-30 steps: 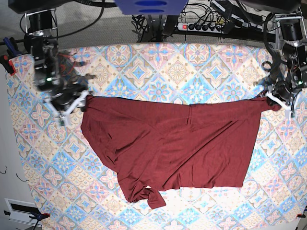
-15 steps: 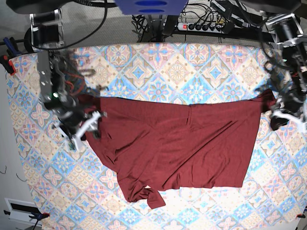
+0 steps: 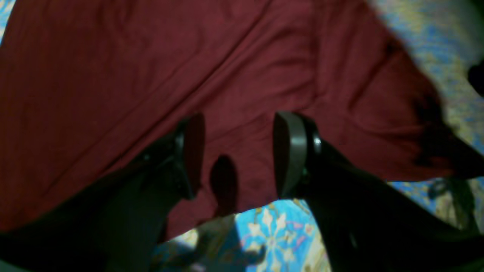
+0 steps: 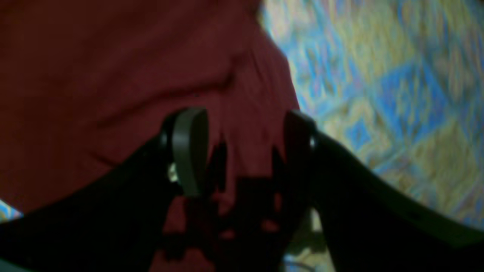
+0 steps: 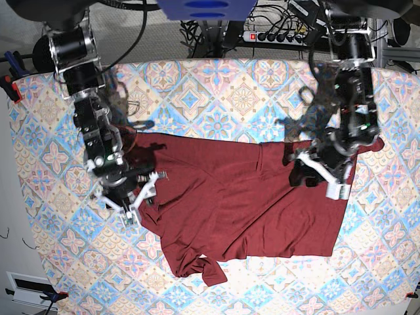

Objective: Layout the t-shirt on the table in an organized manner, then fold the t-shirt properly
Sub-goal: 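Release the shirt and move both grippers onto its body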

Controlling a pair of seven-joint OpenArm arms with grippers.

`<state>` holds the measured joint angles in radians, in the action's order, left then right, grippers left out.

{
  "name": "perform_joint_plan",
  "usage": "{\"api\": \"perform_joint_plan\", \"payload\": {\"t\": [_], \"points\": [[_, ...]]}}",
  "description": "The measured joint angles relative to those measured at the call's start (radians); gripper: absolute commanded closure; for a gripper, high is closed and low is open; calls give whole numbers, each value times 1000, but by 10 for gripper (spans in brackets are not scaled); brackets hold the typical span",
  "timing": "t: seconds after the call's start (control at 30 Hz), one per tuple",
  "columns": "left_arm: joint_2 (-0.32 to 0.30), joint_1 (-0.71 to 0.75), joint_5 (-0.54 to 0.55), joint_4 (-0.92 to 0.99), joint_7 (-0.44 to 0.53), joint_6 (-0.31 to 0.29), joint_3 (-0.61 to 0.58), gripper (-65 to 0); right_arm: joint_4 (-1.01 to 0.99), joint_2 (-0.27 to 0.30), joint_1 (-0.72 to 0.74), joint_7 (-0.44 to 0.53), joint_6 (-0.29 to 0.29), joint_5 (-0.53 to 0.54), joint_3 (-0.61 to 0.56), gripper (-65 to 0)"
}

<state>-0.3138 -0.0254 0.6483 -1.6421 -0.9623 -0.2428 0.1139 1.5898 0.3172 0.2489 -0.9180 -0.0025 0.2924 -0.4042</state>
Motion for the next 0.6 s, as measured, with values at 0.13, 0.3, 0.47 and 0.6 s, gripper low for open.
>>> {"api": "perform_joint_plan", "payload": {"t": [0.13, 0.3, 0.47, 0.6], "points": [[79, -33, -42, 63, 2, -22, -56, -285, -7, -40, 14, 23, 15, 15, -3, -307], [84, -36, -126, 138, 3, -2, -61, -280, -33, -28, 6, 5, 2, 3, -2, -307], [98, -38, -137, 190, 1, -12, -82, -170, -49, -34, 34, 17, 8, 6, -3, -307], [89, -38, -135, 192, 2, -8, -78, 0, -51, -31, 30, 11, 9, 6, -3, -307]]}}
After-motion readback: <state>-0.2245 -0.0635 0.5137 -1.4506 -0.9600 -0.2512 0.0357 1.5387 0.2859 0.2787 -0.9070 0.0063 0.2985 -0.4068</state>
